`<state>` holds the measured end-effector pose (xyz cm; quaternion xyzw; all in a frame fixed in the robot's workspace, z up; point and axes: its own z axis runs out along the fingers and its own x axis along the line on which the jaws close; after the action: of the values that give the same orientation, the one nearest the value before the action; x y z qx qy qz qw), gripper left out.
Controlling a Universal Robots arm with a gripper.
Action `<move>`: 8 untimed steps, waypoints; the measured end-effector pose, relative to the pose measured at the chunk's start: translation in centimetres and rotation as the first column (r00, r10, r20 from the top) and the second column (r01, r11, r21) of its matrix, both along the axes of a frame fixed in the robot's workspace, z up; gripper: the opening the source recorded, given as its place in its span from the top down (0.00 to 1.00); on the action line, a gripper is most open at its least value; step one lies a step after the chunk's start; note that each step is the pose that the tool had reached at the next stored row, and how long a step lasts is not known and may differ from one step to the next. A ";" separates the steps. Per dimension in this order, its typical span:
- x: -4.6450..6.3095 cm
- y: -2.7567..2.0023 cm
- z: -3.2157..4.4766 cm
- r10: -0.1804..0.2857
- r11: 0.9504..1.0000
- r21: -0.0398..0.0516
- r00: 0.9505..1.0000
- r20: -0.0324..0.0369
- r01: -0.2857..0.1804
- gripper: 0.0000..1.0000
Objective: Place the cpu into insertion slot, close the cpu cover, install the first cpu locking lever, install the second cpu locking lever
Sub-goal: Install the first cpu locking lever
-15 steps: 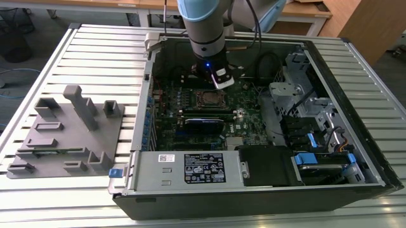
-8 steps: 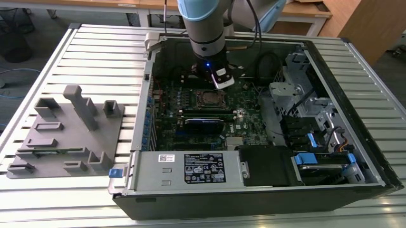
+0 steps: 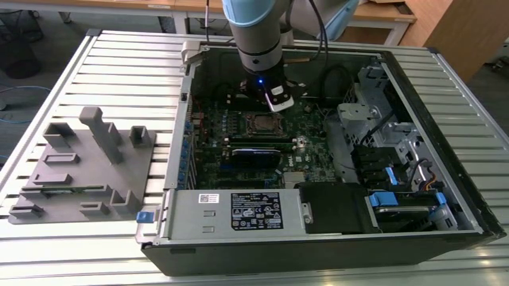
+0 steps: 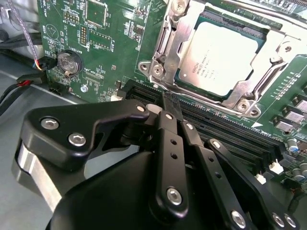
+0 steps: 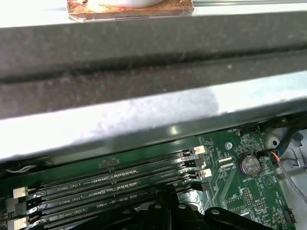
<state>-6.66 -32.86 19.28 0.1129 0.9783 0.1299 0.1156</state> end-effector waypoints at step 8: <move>0.0 0.00 0.71 0.000 1.000 -0.001 1.000 0.000 0.000 0.90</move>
<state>-6.66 -32.86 19.99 0.1128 0.9783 0.1296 0.1157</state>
